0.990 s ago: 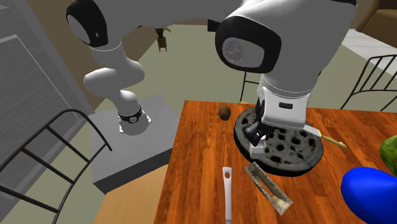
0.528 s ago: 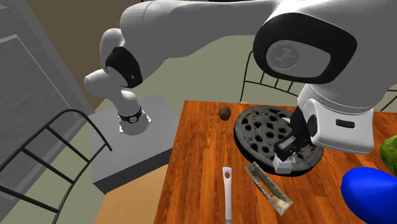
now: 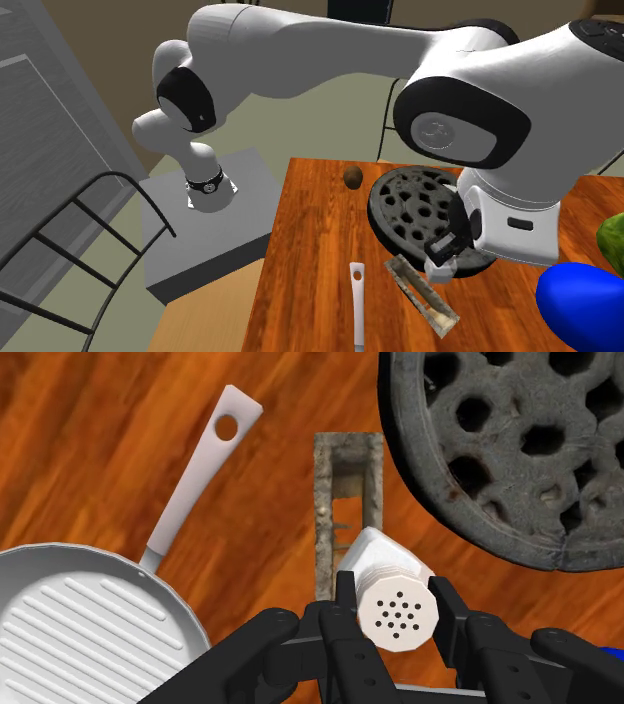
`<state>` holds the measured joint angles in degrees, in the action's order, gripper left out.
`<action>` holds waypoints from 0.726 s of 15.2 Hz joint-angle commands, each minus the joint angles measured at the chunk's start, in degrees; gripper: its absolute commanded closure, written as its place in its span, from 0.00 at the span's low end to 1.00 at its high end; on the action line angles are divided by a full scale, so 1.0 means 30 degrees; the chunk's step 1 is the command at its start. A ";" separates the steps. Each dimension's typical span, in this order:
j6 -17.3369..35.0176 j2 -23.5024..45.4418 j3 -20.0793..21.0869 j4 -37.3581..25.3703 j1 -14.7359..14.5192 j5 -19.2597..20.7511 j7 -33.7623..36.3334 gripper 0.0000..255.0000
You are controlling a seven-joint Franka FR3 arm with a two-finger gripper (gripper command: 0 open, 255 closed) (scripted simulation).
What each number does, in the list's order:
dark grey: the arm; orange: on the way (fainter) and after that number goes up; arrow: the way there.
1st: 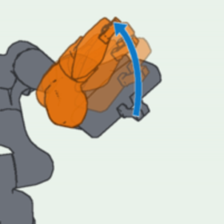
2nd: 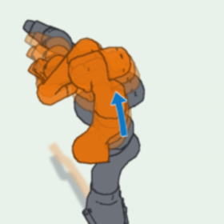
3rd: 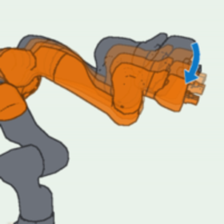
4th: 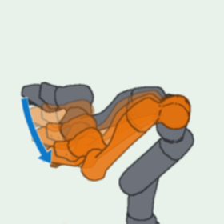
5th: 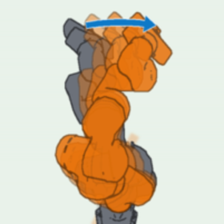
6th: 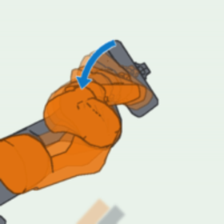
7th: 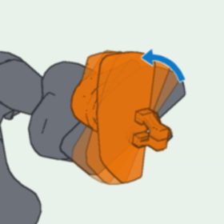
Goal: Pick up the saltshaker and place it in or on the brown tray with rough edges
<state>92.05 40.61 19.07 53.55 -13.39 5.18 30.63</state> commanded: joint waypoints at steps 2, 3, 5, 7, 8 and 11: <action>0.1027 -0.0323 0.0019 0.1359 0.0230 -0.0064 -0.0060 1.00; 0.1322 -0.0377 0.0021 0.1712 0.0278 -0.0075 -0.0072 1.00; 0.1890 -0.0454 0.0020 0.2368 0.0364 -0.0088 -0.0094 1.00; 0.2434 -0.0496 0.0016 0.2962 0.0437 -0.0094 -0.0115 1.00; 0.2698 -0.0506 0.0013 0.3240 0.0469 -0.0095 -0.0125 1.00; 0.3438 -0.0495 -0.0003 0.3981 0.0547 -0.0088 -0.0153 1.00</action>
<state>101.78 38.96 19.09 65.10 -11.77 4.88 30.19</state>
